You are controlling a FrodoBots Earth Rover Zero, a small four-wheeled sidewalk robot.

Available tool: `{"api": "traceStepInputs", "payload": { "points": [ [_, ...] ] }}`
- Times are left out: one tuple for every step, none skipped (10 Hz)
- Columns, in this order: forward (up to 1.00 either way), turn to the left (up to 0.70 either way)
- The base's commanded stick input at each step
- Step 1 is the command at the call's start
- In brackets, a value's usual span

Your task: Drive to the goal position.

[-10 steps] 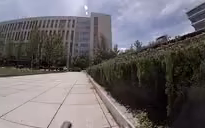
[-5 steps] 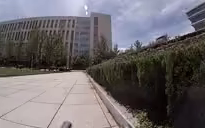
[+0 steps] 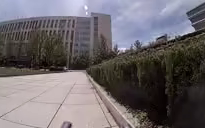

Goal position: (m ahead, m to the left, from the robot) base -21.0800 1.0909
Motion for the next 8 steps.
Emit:
{"api": "traceStepInputs", "payload": {
  "points": [
    [0.1, 0.0],
    [0.1, 0.0],
    [0.1, 0.0],
    [0.1, 0.0],
    [0.1, 0.0],
    [0.1, 0.0],
    [0.1, 0.0],
    [0.1, 0.0]
  ]
}}
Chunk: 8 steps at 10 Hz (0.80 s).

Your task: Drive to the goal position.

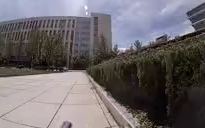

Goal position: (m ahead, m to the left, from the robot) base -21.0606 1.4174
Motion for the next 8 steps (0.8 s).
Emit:
{"api": "traceStepInputs", "payload": {
  "points": [
    [0.1, 0.0],
    [0.1, 0.0],
    [0.1, 0.0],
    [0.1, 0.0],
    [0.1, 0.0],
    [0.1, 0.0],
    [0.1, 0.0],
    [0.1, 0.0]
  ]
}}
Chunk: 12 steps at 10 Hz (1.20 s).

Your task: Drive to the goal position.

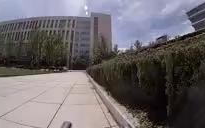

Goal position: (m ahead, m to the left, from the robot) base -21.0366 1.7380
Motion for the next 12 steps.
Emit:
{"api": "traceStepInputs", "payload": {
  "points": [
    [0.1, 0.0],
    [0.1, 0.0],
    [0.1, 0.0],
    [0.1, 0.0],
    [0.1, 0.0],
    [0.1, 0.0],
    [0.1, 0.0],
    [0.1, 0.0],
    [0.1, 0.0],
    [0.1, 0.0],
    [0.1, 0.0],
    [0.1, 0.0]
  ]
}}
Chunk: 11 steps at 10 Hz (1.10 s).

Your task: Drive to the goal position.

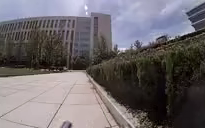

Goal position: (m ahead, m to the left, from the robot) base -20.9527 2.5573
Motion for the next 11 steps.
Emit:
{"api": "traceStepInputs", "payload": {
  "points": [
    [0.1, 0.0],
    [0.1, 0.0],
    [0.1, 0.0],
    [0.1, 0.0],
    [0.1, 0.0],
    [0.1, 0.0],
    [0.1, 0.0],
    [0.1, 0.0],
    [0.1, 0.0],
    [0.1, 0.0],
    [0.1, 0.0]
  ]
}}
